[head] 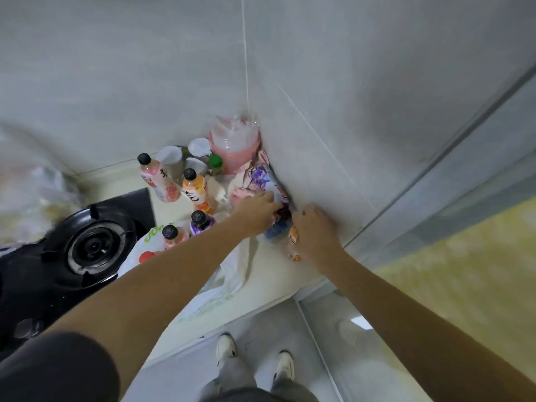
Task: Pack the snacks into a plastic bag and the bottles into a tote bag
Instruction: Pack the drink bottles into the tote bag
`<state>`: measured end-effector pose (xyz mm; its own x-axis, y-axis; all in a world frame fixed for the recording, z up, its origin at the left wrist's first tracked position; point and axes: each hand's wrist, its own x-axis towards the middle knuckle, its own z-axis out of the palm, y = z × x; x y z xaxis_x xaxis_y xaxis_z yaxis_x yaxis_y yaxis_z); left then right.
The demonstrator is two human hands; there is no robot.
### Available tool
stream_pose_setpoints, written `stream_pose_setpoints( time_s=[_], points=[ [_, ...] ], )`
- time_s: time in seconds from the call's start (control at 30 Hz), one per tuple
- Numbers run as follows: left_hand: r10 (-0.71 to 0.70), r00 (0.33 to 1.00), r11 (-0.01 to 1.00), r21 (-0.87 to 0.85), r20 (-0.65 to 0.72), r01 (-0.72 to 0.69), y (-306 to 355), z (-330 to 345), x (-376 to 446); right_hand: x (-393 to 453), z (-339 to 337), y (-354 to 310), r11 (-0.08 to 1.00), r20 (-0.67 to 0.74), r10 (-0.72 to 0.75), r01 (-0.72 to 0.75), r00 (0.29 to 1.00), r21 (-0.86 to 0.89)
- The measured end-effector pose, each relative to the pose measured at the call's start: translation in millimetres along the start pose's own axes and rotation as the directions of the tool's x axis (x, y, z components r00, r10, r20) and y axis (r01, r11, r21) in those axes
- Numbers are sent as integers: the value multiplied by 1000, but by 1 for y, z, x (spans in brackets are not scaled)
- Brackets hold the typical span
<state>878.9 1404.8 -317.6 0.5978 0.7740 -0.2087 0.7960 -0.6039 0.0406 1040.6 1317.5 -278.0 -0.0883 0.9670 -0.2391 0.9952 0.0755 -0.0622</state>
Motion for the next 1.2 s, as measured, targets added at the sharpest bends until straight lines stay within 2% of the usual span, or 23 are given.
stream_pose_setpoints(
  time_s=[0.13, 0.33, 0.47, 0.57, 0.67, 0.73, 0.83, 0.93, 1.07, 1.2],
  points=[
    [172, 985, 967, 191, 4, -169, -4, 24, 34, -1, 2, 3, 996, 14, 72, -73, 997, 54],
    [316, 949, 865, 411, -1, -288, 10, 40, 66, -8, 12, 6, 974, -39, 168, -160, 985, 161],
    [360, 932, 865, 364, 25, -344, 5, 45, 67, -7, 17, 9, 975, -53, 154, -143, 987, 169],
    [354, 934, 884, 343, -47, -317, -3, 40, 61, -6, 17, 8, 975, -63, 140, -126, 988, 181],
    [295, 951, 901, 359, -92, -245, -14, 24, 49, -5, 17, 6, 974, -75, 123, -105, 990, 200],
    [222, 960, 922, 356, -172, -150, -23, 8, 45, -5, 16, 5, 979, -88, 106, -89, 990, 184],
    [-15, 971, 986, 156, -239, 54, -38, -24, 35, -6, 11, 7, 973, -111, 76, -49, 991, 227],
    [-237, 929, 971, -80, -286, 223, -44, -60, 13, -6, -2, 6, 942, -206, 22, 48, 978, 331],
    [-296, 851, 951, -214, -434, 221, -41, -86, -35, -9, -30, -3, 919, -366, -42, 179, 930, 351],
    [-397, 782, 913, -297, -480, 282, -31, -100, -90, -10, -52, -21, 834, -418, -72, 284, 906, 473]
  ],
)
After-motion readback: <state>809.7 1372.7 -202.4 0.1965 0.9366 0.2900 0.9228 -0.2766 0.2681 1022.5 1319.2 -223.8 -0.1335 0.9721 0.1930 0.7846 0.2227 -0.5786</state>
